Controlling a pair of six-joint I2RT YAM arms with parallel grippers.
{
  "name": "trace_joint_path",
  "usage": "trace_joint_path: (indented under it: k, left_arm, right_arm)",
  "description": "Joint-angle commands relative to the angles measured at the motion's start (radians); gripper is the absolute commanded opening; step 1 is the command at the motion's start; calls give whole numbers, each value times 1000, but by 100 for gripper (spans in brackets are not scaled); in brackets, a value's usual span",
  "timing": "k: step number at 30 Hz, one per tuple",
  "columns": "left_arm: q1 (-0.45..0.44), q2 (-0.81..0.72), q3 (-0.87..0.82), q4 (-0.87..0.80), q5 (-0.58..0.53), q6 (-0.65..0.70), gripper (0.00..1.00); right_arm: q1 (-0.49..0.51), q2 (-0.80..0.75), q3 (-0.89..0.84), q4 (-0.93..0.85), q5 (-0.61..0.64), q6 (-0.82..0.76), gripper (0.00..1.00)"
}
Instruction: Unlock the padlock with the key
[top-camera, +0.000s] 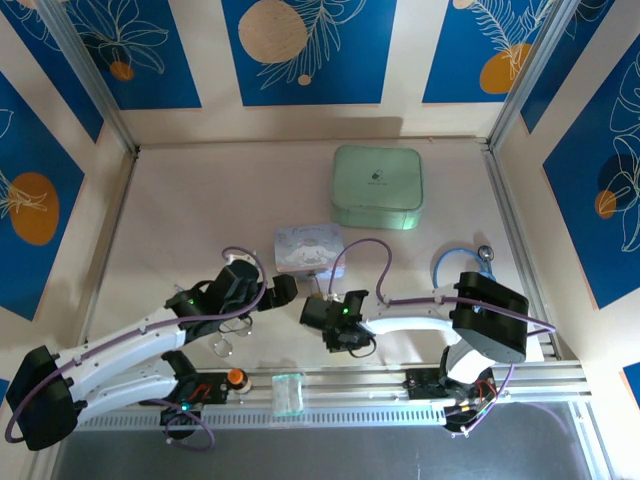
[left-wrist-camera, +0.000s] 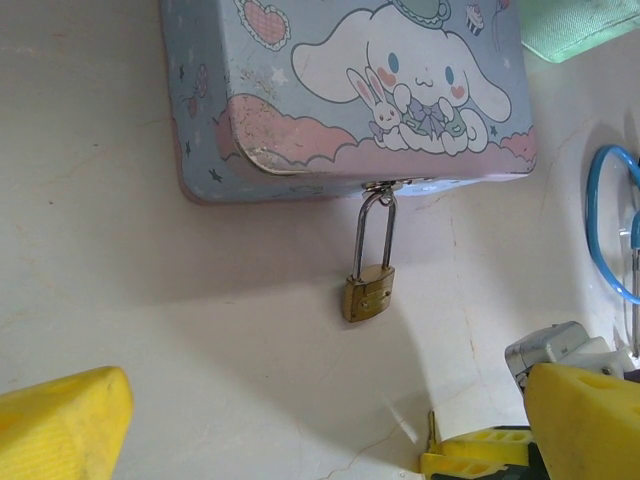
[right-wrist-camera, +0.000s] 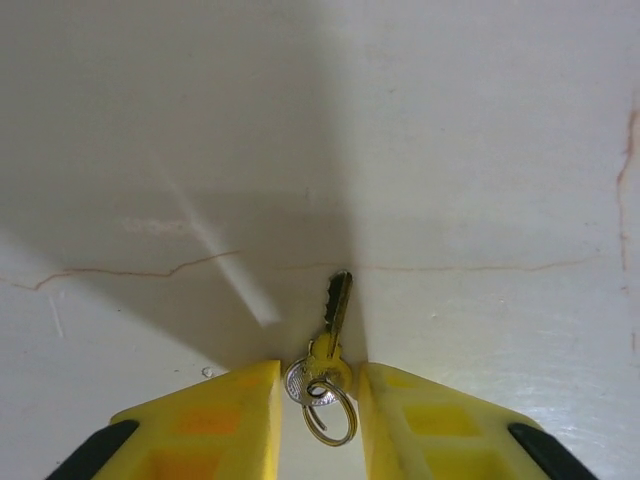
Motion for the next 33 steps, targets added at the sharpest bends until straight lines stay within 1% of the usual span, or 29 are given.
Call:
trace_joint_path:
  k: [1,2,4,8,10,11,14,19,22,24,26,29,31,33]
  left_arm:
    - [-12,1,-11,19,-10,-15,100]
    - [-11,2,-15,20,-10,-16,100]
    - [-12,3,-17,27,-11,-20,100]
    - [-12,11,-18,41,-11,-31,100]
    - [-12,15,-20,52,-10,-39,100]
    - [-12,19,-20,61,-7,-43,100]
    - [-17,35,-24,94,9,-63,100]
    - [-51,67,-50,200,11,-146,88]
    - [-90,84,-54,243,-8,-204,86]
    - [-114,87,-59,258,-36,-263,85]
    - [-125,89,-93,312,-47,-372,82]
    - [-136,110,-162,431,-38,-567,81]
    - [-140,131,-184,478,-17,-667,80]
    - [-147,146,-209,545,-14,-726,78]
  right_arm:
    - [-12,17,-49,-29,20,1,22]
    - [-13,12,-56,-32,19,-4,18]
    - [-19,2,-78,-25,9,-18,13]
    - [-22,-25,-114,-16,5,-35,11]
    - [-25,-35,-119,-28,9,-49,8]
    - [-28,-41,-123,-29,8,-60,5]
    - [-40,-64,-142,-16,3,-95,3]
    - [-52,-105,-160,18,0,-200,3]
    - [-55,-126,-159,30,0,-264,2]
    - [-66,-142,-154,30,1,-303,2]
    - [-80,-169,-158,41,-2,-343,1]
    - [-107,-214,-170,68,-38,-396,1]
    - [-113,-248,-169,72,-50,-431,0]
    - [-115,-283,-169,73,-59,-466,0]
